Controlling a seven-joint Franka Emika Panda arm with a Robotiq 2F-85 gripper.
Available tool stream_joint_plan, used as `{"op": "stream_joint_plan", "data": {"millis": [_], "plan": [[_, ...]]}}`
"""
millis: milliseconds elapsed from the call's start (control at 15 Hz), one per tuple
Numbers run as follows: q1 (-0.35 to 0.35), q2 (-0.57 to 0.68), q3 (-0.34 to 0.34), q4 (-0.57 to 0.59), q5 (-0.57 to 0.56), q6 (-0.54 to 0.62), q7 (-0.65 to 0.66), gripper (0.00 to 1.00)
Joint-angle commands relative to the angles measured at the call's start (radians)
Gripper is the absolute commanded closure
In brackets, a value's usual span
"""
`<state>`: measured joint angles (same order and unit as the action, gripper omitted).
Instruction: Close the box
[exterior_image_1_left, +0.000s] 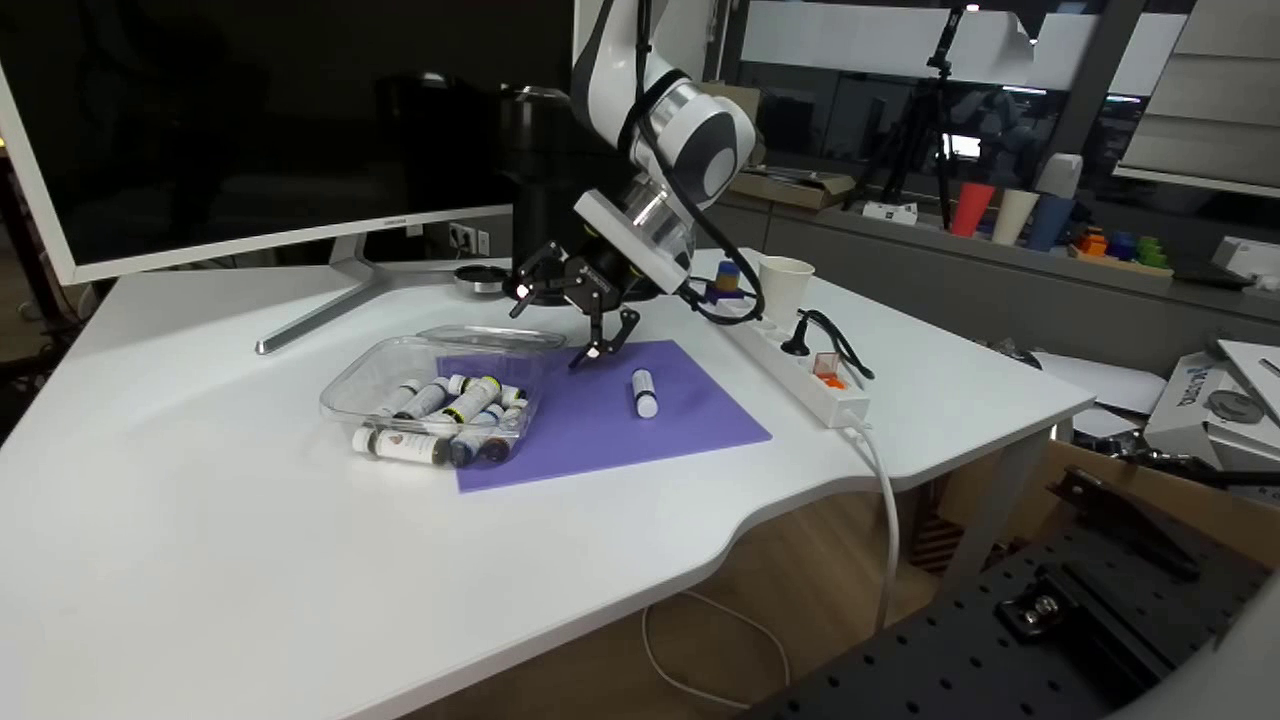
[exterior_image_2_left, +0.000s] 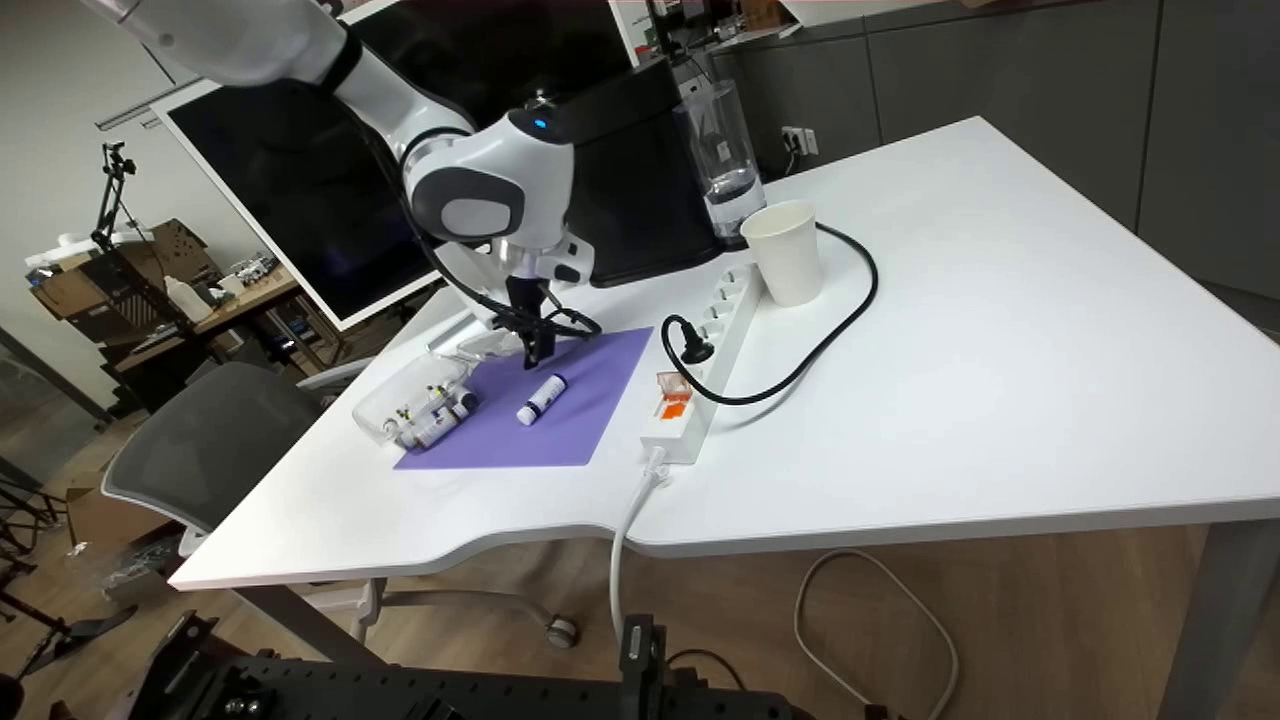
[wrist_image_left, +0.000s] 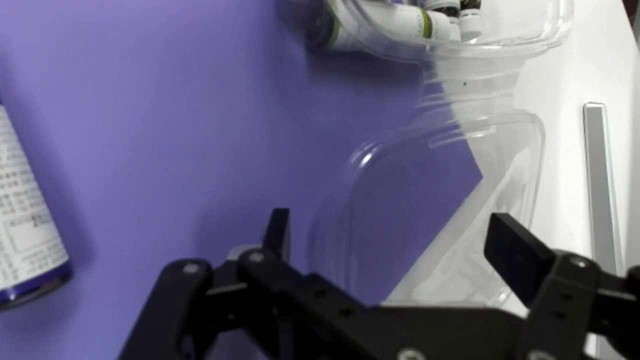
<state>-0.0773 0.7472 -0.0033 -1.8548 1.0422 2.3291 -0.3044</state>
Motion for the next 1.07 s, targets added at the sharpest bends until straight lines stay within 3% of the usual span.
{"op": "stream_joint_plan", "data": {"millis": [0, 400, 733, 1000], "plan": [[-0.032, 0.017, 0.047, 0.028, 0.040, 0.086, -0.123, 0.00], [-0.102, 0.026, 0.124, 0.039, 0.224, 0.097, -0.392, 0.00], [-0.103, 0.005, 0.106, 0.020, 0.374, 0.017, -0.620, 0.00], [-0.079, -0.039, 0.076, -0.019, 0.402, -0.053, -0.825, 0.00]]}}
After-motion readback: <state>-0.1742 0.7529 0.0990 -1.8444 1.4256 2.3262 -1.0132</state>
